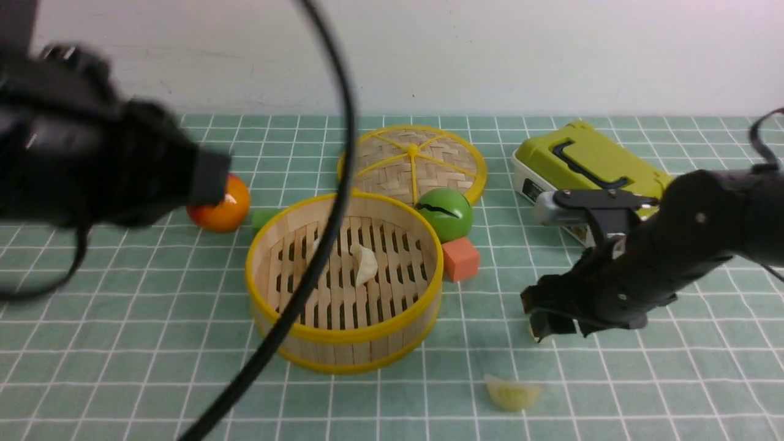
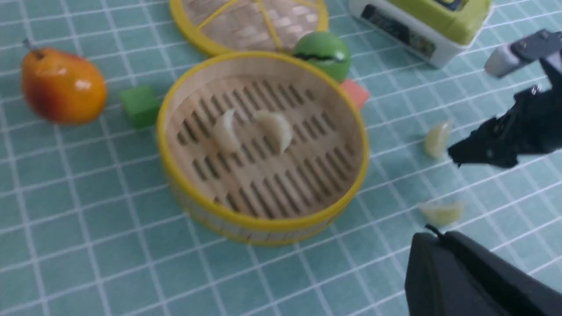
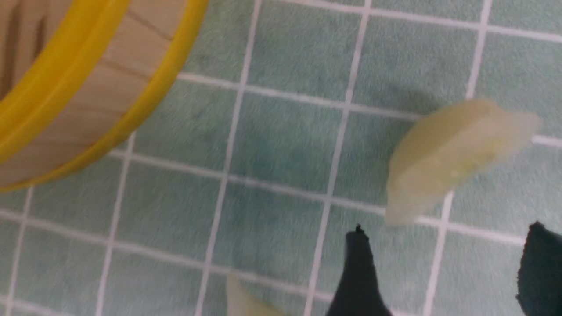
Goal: Put the dumplings into the steamer on the table with the blue tablecloth.
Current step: 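Reach for and grasp a dumpling lying on the table beside the steamer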
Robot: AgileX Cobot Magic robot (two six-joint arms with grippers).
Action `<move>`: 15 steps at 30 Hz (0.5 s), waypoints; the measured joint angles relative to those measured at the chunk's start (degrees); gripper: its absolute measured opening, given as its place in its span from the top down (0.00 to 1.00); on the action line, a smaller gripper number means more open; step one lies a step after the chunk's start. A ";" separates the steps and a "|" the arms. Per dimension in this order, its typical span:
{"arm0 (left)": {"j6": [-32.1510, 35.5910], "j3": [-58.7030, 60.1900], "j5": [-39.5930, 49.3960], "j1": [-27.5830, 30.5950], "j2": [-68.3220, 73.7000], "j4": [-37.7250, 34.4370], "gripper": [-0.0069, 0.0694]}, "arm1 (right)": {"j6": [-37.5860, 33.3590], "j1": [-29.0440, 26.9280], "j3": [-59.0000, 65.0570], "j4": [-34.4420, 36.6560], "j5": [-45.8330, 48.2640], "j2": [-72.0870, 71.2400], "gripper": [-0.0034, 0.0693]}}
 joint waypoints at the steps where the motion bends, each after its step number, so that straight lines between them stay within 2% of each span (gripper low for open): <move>1: -0.58 1.58 -0.18 0.00 -1.77 0.76 0.93 | 0.26 0.00 -0.30 -0.17 0.00 0.44 0.31; 3: -4.49 10.34 0.78 0.00 -8.06 5.94 0.93 | 1.25 0.00 -3.84 -1.27 0.00 5.12 0.31; 9: -9.59 20.50 7.46 0.00 -17.40 12.76 0.93 | 1.58 0.00 -8.46 -3.40 -0.80 10.09 0.33; 15: -10.14 24.65 10.45 0.00 -21.01 16.61 0.93 | 1.58 0.00 -9.03 -5.50 -1.17 11.18 0.49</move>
